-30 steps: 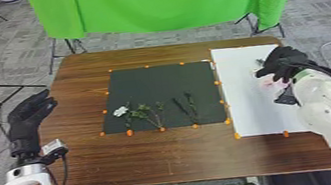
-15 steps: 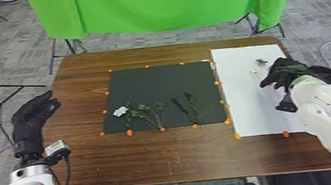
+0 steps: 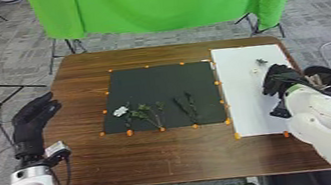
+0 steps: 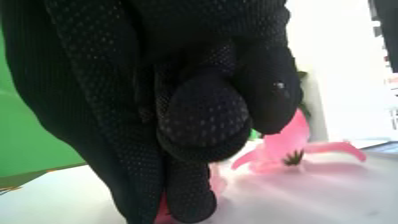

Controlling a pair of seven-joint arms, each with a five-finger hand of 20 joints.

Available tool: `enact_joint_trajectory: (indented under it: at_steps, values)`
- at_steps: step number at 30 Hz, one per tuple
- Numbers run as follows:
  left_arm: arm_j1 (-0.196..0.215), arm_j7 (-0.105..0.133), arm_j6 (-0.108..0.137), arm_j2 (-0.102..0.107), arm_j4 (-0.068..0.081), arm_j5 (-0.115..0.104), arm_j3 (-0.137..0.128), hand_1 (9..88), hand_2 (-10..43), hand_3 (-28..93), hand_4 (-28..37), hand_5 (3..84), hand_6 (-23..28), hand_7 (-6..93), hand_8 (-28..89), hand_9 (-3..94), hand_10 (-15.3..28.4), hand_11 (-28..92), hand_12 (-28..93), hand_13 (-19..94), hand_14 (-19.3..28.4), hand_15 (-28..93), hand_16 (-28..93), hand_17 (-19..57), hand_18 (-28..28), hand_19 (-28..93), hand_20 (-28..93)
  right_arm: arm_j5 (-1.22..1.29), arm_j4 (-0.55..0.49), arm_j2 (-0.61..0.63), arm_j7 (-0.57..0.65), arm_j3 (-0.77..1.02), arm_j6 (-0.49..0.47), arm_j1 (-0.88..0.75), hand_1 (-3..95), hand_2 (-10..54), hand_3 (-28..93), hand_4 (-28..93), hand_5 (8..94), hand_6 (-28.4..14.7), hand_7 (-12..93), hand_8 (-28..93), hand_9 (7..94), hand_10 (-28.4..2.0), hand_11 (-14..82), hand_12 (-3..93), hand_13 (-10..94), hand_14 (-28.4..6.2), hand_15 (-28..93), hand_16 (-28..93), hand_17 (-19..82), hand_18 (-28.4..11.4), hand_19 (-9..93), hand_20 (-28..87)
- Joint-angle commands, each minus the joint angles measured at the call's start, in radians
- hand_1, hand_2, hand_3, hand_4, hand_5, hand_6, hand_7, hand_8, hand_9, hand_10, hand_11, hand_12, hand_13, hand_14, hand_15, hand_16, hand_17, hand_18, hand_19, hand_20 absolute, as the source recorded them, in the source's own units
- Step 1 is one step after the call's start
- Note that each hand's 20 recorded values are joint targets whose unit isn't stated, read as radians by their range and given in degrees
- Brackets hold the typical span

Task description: Arrange flowers

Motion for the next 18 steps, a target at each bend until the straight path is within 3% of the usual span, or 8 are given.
enact_joint_trajectory:
  at_steps: [1, 5, 11, 18]
  values:
    - [0.015, 0.007, 0.005, 0.000, 0.001, -0.018, -0.001, 42.5, -8.2, 70, -9.6, 52.7, 0.5, 24.3, -11, 50.1, 12.4, 28, 12, 44, 15.4, 30, -3, 16.2, 14.1, 26, 22, 0.002, -0.043, 0.009, -0.009, 0.025, 0.049, -0.017, 62.9, -9.5, 60, -16, 78.9, -0.2, 22, 11, 90.7, -8.8, 8.2, 39.7, 93, -2.0, 55, 30, 63, -12.2, 93, 44]
    - [0.026, 0.008, 0.011, 0.005, -0.001, -0.029, -0.012, 42.4, -8.1, 70, -9.6, 52.6, 0.5, 24.2, -11, 50.1, 12.4, 28, 12, 44, 15.5, 30, -3, 16.2, 14.1, 26, 22, -0.005, -0.118, 0.022, -0.014, 0.088, 0.073, -0.019, 63.2, -9.5, 61, -16, 80.0, -0.4, 22, 11, 91.2, -9.0, 8.0, 39.6, 93, -1.7, 55, 30, 64, -12.1, 93, 44]
    - [0.044, 0.023, 0.034, 0.004, 0.003, -0.079, -0.028, 42.3, -8.1, 70, -9.6, 52.6, 0.5, 24.4, -11, 50.3, 12.4, 28, 12, 44, 15.6, 30, -3, 16.2, 14.2, 26, 22, 0.002, -0.206, 0.042, -0.059, 0.075, 0.117, 0.088, 63.3, -9.5, 61, -16, 80.4, -0.6, 22, 11, 91.6, -9.2, 7.9, 39.7, 93, -1.4, 55, 31, 64, -11.6, 93, 44]
    - [0.053, 0.013, 0.038, 0.002, 0.008, -0.080, -0.025, 42.0, -8.2, 70, -9.6, 52.7, 0.6, 24.3, -11, 50.4, 12.6, 28, 12, 44, 15.6, 30, -3, 16.2, 14.2, 26, 22, 0.111, -0.183, -0.025, -0.131, -0.170, 0.107, 0.398, 63.4, -9.5, 61, -16, 80.4, -0.6, 22, 11, 91.7, -9.3, 7.8, 39.8, 94, -1.2, 55, 31, 64, -11.4, 93, 45]
